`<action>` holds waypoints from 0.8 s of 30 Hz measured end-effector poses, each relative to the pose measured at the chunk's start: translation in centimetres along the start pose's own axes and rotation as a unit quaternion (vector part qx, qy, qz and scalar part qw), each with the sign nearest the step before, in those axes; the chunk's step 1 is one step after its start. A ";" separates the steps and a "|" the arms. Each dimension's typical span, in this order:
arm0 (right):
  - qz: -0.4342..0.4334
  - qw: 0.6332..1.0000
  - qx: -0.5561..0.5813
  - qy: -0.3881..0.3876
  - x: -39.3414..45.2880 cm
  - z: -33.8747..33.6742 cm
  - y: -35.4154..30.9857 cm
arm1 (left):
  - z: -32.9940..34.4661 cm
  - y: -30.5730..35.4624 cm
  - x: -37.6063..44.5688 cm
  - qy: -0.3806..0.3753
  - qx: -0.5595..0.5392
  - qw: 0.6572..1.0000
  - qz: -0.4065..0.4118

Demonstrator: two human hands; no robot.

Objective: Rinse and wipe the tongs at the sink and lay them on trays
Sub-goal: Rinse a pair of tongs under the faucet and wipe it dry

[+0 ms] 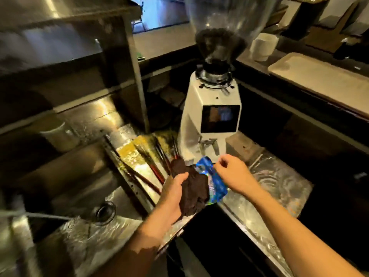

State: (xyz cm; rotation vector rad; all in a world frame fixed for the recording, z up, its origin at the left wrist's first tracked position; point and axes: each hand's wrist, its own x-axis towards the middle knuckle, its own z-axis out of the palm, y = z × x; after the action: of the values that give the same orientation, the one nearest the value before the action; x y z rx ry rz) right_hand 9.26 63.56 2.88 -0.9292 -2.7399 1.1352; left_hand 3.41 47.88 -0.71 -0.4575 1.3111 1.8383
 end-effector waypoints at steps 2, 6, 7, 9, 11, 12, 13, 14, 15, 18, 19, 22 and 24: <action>0.011 1.000 0.009 -0.018 0.8 3.2 -1.3 | -3.7 1.2 0.6 0.021 -0.023 0.999 -0.005; 0.012 0.998 -0.025 -0.059 2.2 8.2 -2.5 | -8.5 2.6 1.0 0.059 -0.042 0.997 -0.001; -0.001 0.997 -0.044 -0.067 2.8 9.3 -2.8 | -9.2 2.8 1.2 0.073 -0.048 0.996 0.003; -0.025 0.992 -0.082 -0.088 4.8 12.0 -3.2 | -10.6 3.2 2.1 0.121 -0.063 0.991 -0.003; -0.040 0.983 -0.139 -0.115 6.5 14.2 -3.6 | -11.5 3.3 2.7 0.154 -0.065 0.986 -0.006; -0.054 0.975 -0.173 -0.126 7.2 15.1 -3.8 | -12.0 3.2 3.1 0.157 -0.064 0.985 -0.008; -0.076 0.970 -0.196 -0.125 7.7 16.0 -3.8 | -12.3 3.1 3.3 0.165 -0.057 0.985 -0.007; -0.101 0.965 -0.209 -0.123 8.3 16.8 -3.9 | -12.5 3.0 3.6 0.177 -0.054 0.983 -0.007; -0.125 0.959 -0.224 -0.118 8.7 17.6 -3.9 | -12.7 3.0 3.6 0.185 -0.057 0.981 -0.008; -0.174 0.932 -0.297 -0.113 9.2 19.1 -3.7 | -12.7 2.8 4.0 0.210 -0.056 0.976 0.006; -0.181 0.927 -0.308 -0.114 9.5 19.4 -3.7 | -12.5 2.8 4.1 0.219 -0.061 0.974 0.014; -0.180 0.917 -0.329 -0.139 10.2 19.7 -3.5 | -11.9 2.9 4.1 0.239 -0.086 0.967 0.027; -0.196 0.910 -0.336 -0.145 10.4 19.8 -3.2 | -11.5 3.0 4.1 0.244 -0.121 0.962 0.022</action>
State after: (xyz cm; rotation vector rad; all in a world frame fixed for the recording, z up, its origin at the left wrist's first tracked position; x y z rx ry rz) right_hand -5.84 54.87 -11.46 -0.1804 -3.4108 0.2643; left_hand -3.23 38.79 -6.23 -1.0760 1.4204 2.0088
